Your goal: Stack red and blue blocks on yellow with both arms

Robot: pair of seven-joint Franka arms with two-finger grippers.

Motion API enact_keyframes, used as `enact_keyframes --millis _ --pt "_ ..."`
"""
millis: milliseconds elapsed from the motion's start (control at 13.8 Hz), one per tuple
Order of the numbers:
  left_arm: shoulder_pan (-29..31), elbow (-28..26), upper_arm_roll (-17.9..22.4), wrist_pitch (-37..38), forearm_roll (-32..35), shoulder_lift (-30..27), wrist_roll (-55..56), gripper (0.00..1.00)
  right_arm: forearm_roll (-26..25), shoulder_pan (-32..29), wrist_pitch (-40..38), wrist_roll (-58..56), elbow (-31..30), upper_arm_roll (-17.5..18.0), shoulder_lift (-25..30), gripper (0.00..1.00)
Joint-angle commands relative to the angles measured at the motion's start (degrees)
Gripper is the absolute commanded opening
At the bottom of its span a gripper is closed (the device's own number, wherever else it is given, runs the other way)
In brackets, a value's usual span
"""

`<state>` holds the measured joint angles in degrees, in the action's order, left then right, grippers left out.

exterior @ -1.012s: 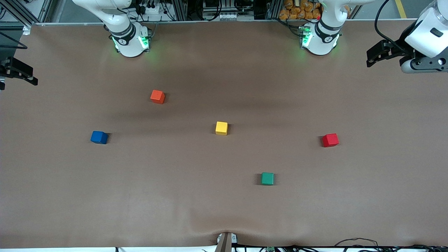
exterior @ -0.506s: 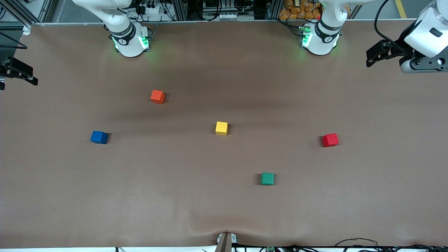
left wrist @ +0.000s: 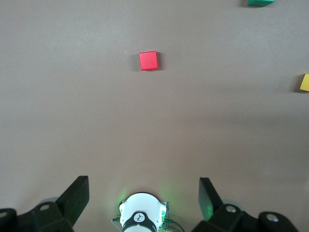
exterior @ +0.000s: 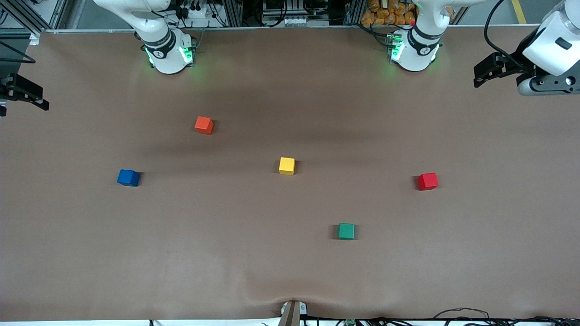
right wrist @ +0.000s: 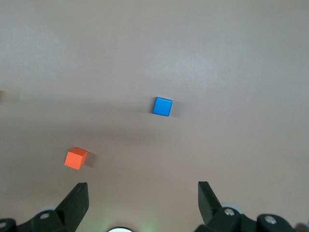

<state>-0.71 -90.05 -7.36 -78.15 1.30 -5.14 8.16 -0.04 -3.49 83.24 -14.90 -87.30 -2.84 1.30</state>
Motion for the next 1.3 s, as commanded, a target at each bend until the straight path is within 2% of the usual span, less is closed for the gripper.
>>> enact_keyframes --millis 0,434,723,940,1229 --pt "-0.1 1.6 -0.2 0.6 0.5 1.1 0.4 1.00 -0.8 -0.4 -0.2 -0.5 -1.0 0.4 1.2 1.00" --pt "0.0 1.4 -0.2 -0.1 0.5 2.0 0.4 1.00 -0.8 -0.5 -0.2 -0.5 -1.0 0.4 1.2 1.00" --pt "0.0 0.6 -0.4 -0.4 0.5 5.2 0.7 1.00 -0.8 -0.5 -0.2 -0.6 -1.0 0.4 1.2 1.00" --pt "-0.1 -1.1 -0.4 -4.2 0.4 8.8 1.0 1.00 -0.8 -0.5 -0.2 -0.6 -1.0 0.4 1.2 1.00" --pt "-0.3 -9.3 -1.0 -15.5 0.5 10.4 6.1 1.00 -0.8 -0.5 -0.2 -0.7 -1.0 0.4 1.2 1.00"
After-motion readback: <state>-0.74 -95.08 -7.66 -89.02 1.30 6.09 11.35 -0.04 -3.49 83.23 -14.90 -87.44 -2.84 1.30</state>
